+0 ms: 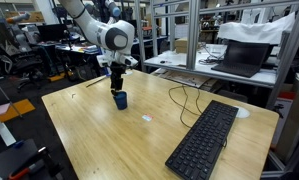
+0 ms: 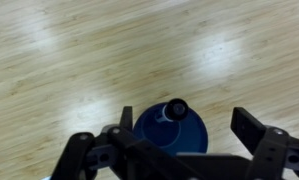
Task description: Remove the marker out of the cup then move the cup to the right and then put the marker in the cup
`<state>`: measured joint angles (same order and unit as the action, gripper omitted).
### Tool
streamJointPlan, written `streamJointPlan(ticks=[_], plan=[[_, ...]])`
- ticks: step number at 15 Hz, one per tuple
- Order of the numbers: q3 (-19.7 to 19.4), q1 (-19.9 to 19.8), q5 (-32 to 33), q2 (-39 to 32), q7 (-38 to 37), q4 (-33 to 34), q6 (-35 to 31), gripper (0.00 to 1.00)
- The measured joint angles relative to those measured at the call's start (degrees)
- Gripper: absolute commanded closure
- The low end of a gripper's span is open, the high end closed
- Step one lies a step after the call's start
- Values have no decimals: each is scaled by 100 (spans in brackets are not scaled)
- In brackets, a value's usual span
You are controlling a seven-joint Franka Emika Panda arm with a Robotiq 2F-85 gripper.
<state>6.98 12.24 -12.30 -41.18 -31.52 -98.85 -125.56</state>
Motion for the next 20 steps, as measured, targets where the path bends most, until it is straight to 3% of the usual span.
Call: streamJointPlan(ticks=[1,3,12,13,14,20], plan=[[0,2,-10,-65,0,44,8,25],[-1,2,-55,-170,0,114,23,34],[3,8,-223,-197,-1,220,235,97],[5,11,-229,-197,-1,221,236,100],[7,15,-232,-197,-1,221,237,96],[15,63,-233,-198,-1,285,264,95]])
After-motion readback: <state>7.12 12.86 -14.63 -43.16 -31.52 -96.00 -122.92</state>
